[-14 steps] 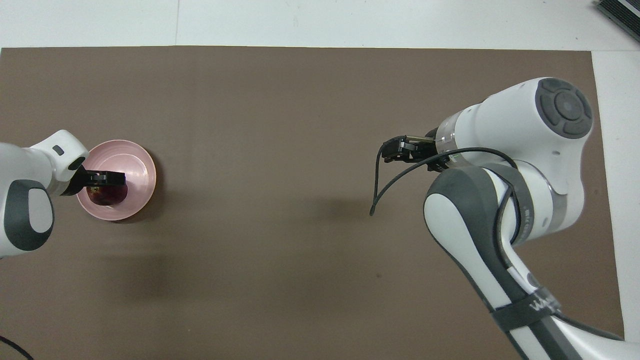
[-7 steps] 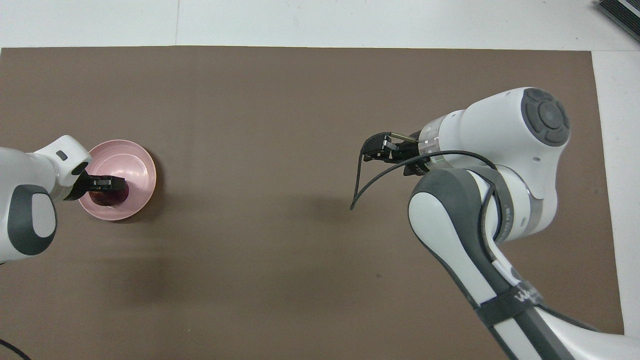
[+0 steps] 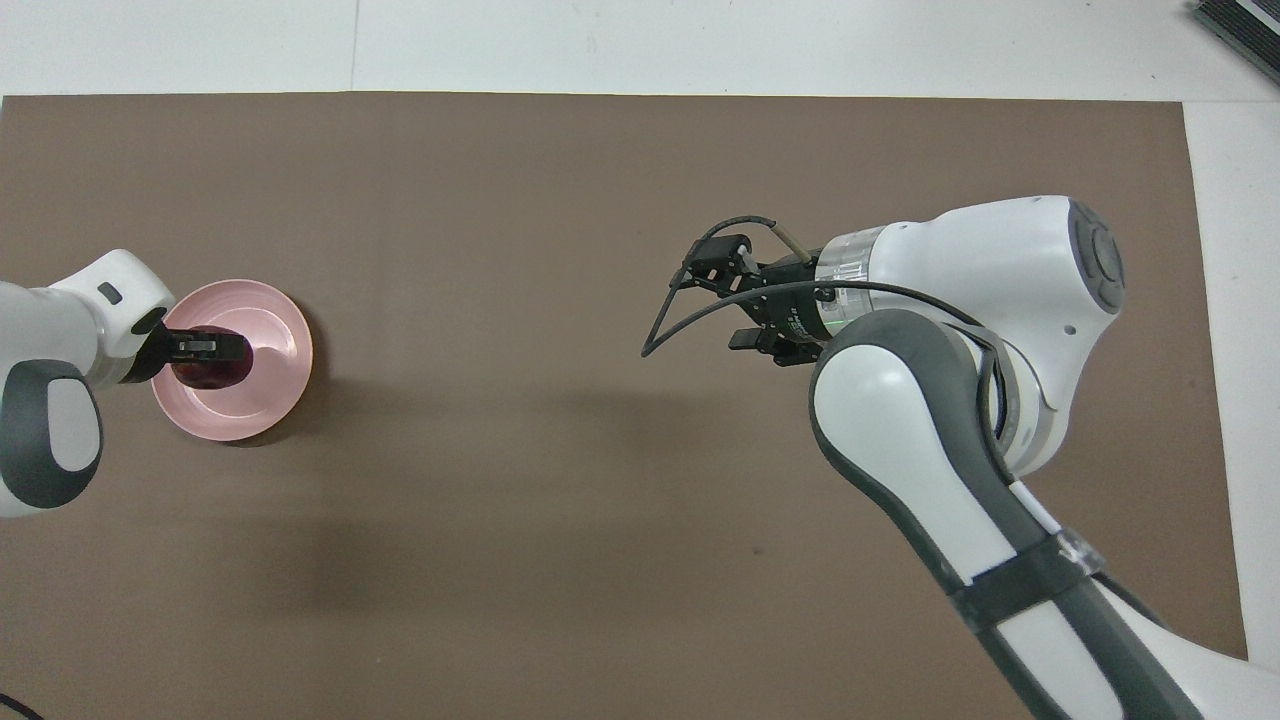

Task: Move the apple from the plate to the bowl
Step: 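Lift the apple with the left gripper toward the right gripper, then grasp the apple with the right gripper and open the left gripper, then lower the apple into the pink bowl while the left gripper withdraws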

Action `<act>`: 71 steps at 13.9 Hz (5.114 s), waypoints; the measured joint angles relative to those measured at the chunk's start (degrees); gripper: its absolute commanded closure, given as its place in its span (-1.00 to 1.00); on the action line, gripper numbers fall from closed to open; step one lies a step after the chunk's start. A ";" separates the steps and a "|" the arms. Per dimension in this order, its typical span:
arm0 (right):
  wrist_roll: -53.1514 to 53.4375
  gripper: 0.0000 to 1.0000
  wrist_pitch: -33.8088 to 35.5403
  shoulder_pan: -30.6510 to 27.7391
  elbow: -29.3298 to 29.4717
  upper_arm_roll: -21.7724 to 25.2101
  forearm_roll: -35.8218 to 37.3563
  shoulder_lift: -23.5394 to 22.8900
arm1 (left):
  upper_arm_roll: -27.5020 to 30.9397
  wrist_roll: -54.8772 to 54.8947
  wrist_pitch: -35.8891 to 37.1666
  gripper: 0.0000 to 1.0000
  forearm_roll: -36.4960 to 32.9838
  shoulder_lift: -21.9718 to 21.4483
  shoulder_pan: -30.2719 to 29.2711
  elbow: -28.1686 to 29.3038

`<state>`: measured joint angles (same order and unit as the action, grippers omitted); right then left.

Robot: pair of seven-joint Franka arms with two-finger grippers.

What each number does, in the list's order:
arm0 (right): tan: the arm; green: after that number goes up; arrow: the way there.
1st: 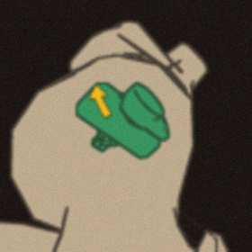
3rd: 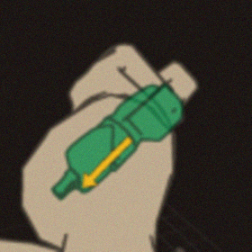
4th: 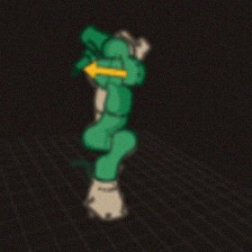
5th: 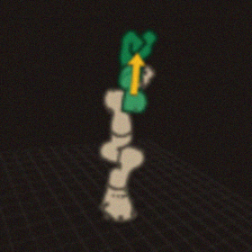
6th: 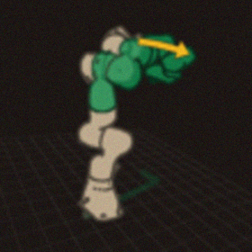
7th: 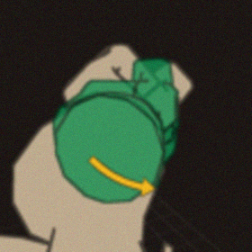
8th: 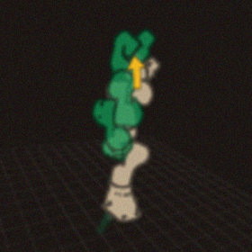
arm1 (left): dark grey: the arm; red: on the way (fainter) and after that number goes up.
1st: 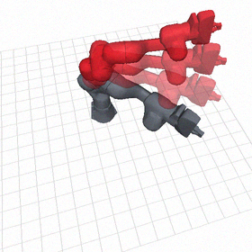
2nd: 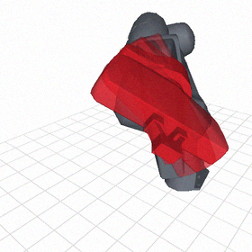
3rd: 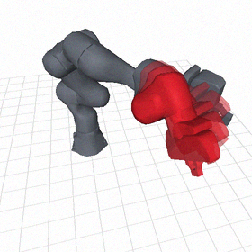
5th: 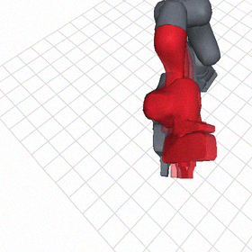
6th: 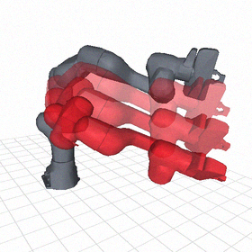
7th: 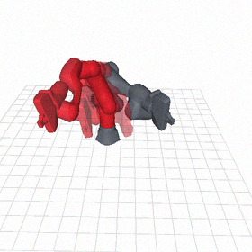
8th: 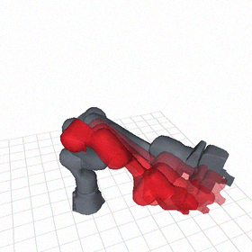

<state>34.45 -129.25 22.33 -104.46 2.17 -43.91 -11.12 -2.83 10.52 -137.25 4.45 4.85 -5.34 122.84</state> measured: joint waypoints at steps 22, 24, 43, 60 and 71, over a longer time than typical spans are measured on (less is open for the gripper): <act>25.76 -1.00 1.71 1.94 4.08 -0.04 -21.64 -7.93 | -13.57 -8.99 -16.86 1.00 39.28 -1.05 22.32 -5.54; 24.96 -1.00 3.72 1.95 3.79 0.09 -21.64 -7.94 | -14.31 -8.99 -16.89 1.00 39.74 -1.06 22.31 -5.77; 17.52 1.00 12.66 -2.24 3.77 0.39 -21.66 -6.93 | -16.66 -10.87 -17.27 -1.00 40.91 -0.79 22.33 -7.21; -9.13 1.00 15.63 -12.81 1.97 1.14 17.94 -6.83 | -15.43 -11.19 -6.24 -1.00 29.62 -0.46 15.80 -7.46; -29.63 1.00 14.06 -22.84 -0.26 1.11 33.18 -4.61 | -15.06 -11.07 12.19 -1.00 18.20 -0.70 1.67 -7.91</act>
<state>4.82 -115.19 -0.51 -104.72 3.28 -10.74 -15.73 -17.89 -0.55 -125.07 22.65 4.16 -3.67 114.94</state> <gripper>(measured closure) 0.278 0.000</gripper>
